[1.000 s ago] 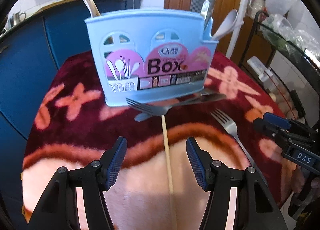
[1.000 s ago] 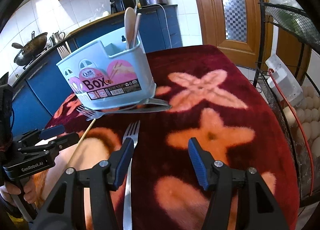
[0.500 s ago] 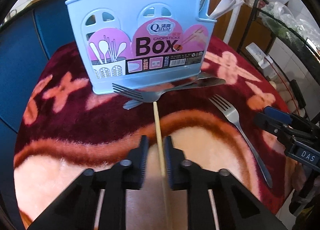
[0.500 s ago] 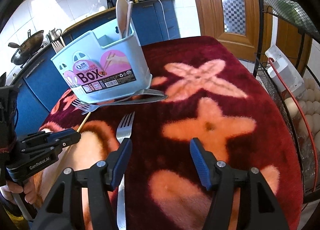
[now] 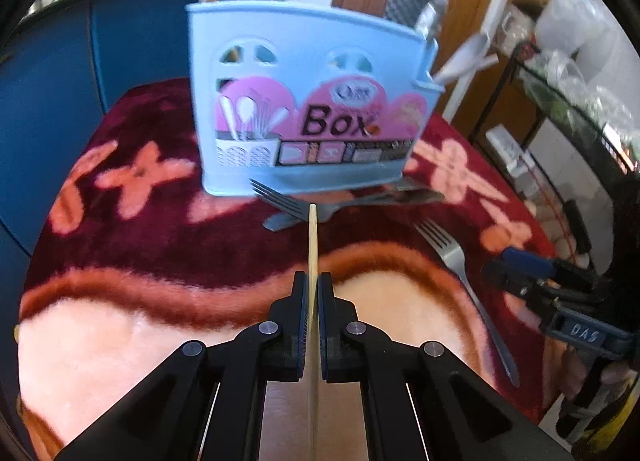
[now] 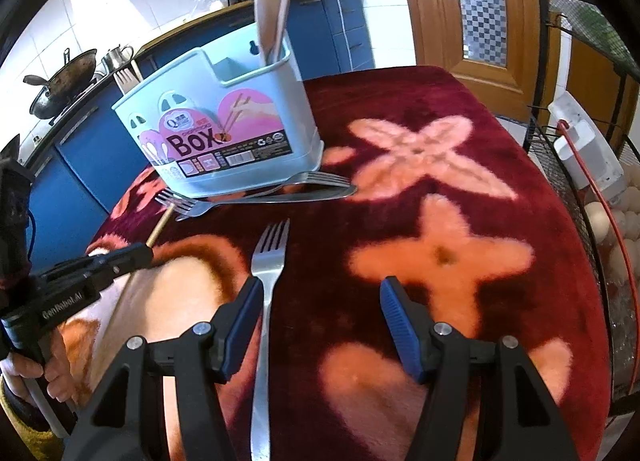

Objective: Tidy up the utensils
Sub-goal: 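Close the left tool on the wooden chopstick while the right tool grasps a steel fork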

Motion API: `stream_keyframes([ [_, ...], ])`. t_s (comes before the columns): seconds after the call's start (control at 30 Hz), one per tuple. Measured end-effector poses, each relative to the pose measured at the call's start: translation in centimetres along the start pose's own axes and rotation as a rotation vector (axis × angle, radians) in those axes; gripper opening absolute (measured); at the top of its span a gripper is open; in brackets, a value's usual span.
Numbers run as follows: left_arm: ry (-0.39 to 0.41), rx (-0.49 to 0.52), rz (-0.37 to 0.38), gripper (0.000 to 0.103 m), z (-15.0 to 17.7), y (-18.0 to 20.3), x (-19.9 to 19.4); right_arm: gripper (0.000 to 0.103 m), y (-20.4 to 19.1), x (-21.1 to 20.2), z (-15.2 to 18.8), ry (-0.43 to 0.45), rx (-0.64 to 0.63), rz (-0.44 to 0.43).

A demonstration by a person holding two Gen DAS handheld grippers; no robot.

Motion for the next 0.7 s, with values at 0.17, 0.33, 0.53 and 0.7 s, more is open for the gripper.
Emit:
stream_keyframes([
  [0.17,0.036,-0.053,0.023,0.004,-0.8,-1.1,-1.0,0.058,-0.5,0.6,-0.3,-0.031,0.01,-0.054],
  [0.33,0.055,-0.08,0.04,0.004,-1.0,-1.7,-1.5,0.047,-0.8,1.2,-0.7,-0.062,0.022,-0.104],
  [0.53,0.069,-0.105,0.061,0.004,-1.3,-2.2,-1.9,0.032,-1.0,2.3,-1.2,-0.095,0.032,-0.137],
  [0.7,0.08,-0.113,0.074,0.004,-1.4,-2.3,-2.2,0.023,-1.5,3.0,-1.7,-0.136,0.047,-0.227],
])
Point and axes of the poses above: each gripper's, at about its wrist camera, not at the fingertips, and x roughly the way its jaws point, y to its right, z to its underside, the point moved 8 cm from there along x, roughly the way its jaws point, and after that the axes turned 14 degrees about -x, right-handed, at the moved point
